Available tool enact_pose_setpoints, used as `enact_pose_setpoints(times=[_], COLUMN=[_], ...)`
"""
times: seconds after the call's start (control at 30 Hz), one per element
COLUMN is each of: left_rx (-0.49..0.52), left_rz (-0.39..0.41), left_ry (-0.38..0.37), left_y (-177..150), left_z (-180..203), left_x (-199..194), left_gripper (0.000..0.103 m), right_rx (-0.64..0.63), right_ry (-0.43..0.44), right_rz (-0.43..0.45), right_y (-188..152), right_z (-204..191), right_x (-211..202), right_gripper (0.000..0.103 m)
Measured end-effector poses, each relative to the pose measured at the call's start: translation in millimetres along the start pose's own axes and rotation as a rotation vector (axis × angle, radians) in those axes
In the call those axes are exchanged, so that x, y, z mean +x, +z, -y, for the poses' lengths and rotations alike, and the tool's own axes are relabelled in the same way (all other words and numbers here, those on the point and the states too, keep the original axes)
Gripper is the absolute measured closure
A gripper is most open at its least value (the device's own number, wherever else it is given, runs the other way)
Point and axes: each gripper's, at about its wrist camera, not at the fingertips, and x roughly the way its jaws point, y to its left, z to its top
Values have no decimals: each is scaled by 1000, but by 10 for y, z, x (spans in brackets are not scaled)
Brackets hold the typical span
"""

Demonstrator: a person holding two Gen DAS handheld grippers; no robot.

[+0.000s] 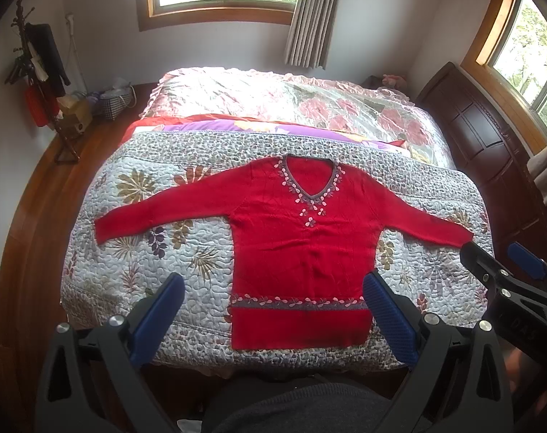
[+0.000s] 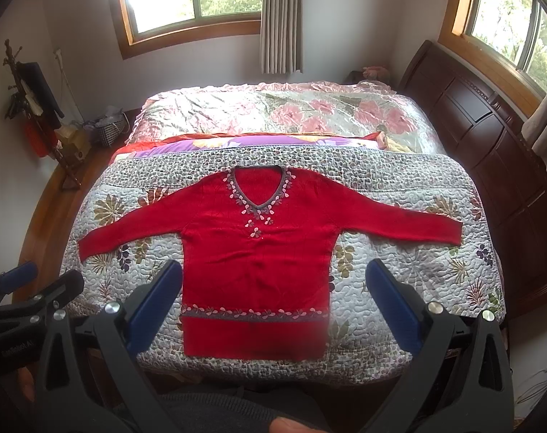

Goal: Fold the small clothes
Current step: 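Move the right tool to the sleeve cuff nearest it and grasp it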

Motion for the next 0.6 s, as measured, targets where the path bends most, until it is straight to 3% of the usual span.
enact_pose_setpoints(times=[0.37, 0.53, 0.6], left_rx=[17, 78, 127], left_rz=[9, 113, 123], left_ry=[-11, -164, -181], left_y=[103, 177, 232], left_z=[-121, -217, -203], left_x=[123, 281, 402], left_gripper=[4, 4, 4], right_rx=[0, -5, -2], right_ry=[-8, -30, -13], right_rz=[-1, 37, 80], right_y=[49, 101, 98], right_z=[-79, -162, -130], right_x=[88, 194, 254], right_gripper=[3, 3, 3])
